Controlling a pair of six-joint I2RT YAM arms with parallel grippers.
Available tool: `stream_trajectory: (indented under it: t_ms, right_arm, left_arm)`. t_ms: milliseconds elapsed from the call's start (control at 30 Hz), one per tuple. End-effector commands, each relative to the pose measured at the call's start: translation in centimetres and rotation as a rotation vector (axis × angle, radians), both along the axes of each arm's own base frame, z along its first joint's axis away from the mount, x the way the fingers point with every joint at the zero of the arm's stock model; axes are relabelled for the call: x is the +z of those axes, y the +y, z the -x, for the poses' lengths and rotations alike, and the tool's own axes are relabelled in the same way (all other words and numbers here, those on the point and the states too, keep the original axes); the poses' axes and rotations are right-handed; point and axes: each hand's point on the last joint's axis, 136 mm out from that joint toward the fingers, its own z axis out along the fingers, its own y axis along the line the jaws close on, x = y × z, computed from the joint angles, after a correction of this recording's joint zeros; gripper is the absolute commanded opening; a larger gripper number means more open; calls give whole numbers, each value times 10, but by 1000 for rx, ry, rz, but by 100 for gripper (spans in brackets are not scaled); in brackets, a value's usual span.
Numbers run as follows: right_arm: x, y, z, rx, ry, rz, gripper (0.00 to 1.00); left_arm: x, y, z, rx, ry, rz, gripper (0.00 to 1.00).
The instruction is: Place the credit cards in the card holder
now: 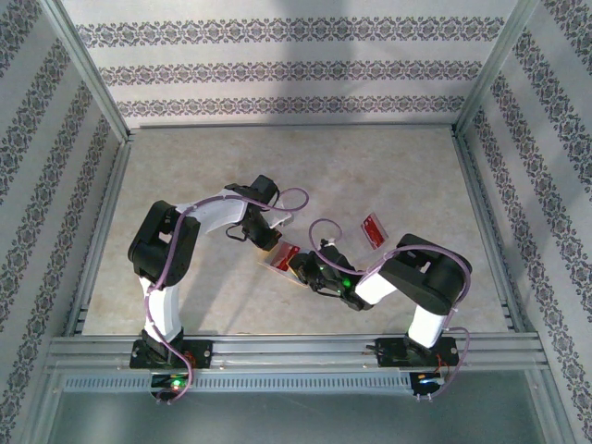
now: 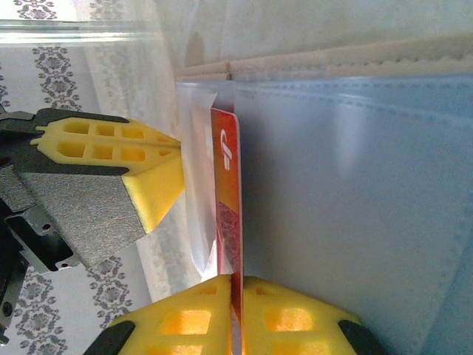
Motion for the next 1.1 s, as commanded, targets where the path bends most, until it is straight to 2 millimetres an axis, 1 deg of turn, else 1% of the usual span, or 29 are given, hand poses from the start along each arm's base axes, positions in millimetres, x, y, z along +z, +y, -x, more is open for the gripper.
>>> stream_trajectory:
  t_ms: [0, 100, 367, 500, 567, 733, 800, 867, 967, 1067]
  right_arm:
    - [-31, -10, 13, 35, 88, 107, 5]
    - [-32, -8, 11, 34, 90, 104, 3]
    - [-37, -2, 8, 51, 101, 111, 5]
    - [-38, -1, 7, 57, 103, 113, 6]
    - [-39, -2, 7, 52, 105, 117, 7]
    - [-43, -4, 9, 54, 110, 126, 7]
    - [-40, -4, 8, 51, 106, 120, 7]
    - [-38, -4, 8, 49, 99, 123, 7]
    - [-36, -3, 7, 59, 92, 131, 11]
    - [-33, -2, 7, 58, 93, 127, 14]
  left_arm:
    - [-6, 7, 5, 3, 1, -42, 0]
    - [-6, 8, 5, 6, 0, -46, 0]
    - [-2, 7, 4, 8, -8, -40, 1]
    - [4, 5, 4, 8, -17, -26, 1]
    - [7, 7, 3, 9, -24, -32, 1]
    - [20, 3, 1, 12, -33, -10, 1]
    - [30, 2, 0, 16, -46, 0, 1]
    - [33, -1, 2, 16, -40, 19, 1]
    - [25, -3, 8, 14, -10, 32, 1]
    - [16, -4, 10, 9, 4, 18, 1]
